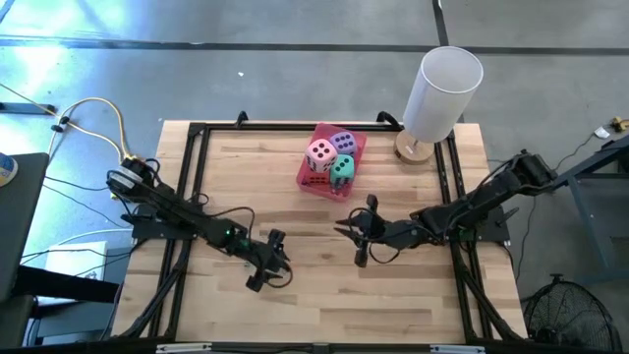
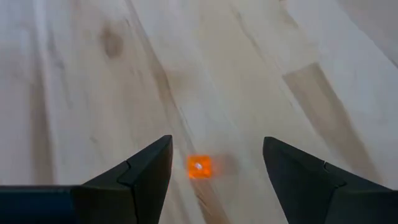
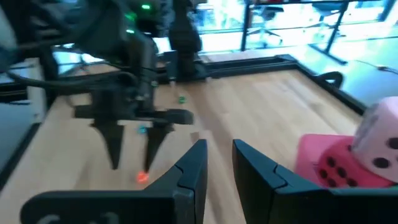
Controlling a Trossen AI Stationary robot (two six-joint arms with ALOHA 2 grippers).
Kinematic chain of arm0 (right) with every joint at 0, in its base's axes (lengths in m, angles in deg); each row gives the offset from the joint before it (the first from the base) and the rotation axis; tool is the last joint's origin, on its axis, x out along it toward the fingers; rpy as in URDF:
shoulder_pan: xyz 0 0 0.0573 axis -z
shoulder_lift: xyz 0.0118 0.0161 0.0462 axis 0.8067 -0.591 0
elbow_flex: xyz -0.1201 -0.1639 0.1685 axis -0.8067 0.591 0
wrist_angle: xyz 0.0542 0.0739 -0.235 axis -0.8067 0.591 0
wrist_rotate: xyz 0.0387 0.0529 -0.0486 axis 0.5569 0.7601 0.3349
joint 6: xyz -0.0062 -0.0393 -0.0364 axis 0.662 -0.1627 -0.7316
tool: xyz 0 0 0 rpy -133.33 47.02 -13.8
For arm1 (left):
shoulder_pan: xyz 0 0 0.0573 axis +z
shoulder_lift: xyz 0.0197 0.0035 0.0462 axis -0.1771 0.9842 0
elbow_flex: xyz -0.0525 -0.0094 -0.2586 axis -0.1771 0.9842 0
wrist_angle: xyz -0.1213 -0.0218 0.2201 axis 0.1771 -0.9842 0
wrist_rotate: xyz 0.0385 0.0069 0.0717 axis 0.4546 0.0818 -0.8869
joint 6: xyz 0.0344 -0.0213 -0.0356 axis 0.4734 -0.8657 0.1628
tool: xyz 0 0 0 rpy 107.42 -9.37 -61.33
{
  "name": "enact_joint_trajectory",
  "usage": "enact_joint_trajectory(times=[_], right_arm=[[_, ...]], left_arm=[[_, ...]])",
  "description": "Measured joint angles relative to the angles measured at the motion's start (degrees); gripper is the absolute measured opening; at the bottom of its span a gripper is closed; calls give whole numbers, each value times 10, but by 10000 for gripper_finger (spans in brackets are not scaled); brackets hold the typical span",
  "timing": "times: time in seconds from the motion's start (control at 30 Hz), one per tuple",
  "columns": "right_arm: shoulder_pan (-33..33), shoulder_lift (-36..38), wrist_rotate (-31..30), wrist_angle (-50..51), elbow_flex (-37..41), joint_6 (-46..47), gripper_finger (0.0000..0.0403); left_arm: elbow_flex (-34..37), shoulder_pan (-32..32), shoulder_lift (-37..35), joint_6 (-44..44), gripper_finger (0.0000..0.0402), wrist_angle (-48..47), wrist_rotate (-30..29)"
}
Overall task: Pick & Place Dice
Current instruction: Put the small orange dice into the bin
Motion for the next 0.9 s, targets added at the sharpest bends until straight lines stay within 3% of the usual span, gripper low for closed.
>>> enact_joint_trajectory(times=[0.2, 0.37, 0.7, 0.9], right_arm=[[-21, 0, 38, -5, 0, 1, 65], [-45, -6, 39, -6, 0, 20, 65], [-100, -7, 37, -6, 0, 46, 65], [-111, -7, 37, -13, 0, 46, 65]], left_arm=[[0, -2, 13, -68, 243, -3, 4], [0, -11, 29, -75, 243, -2, -71], [-1, -23, 79, -161, 243, 12, -73], [-1, -34, 82, -166, 228, 10, -78]])
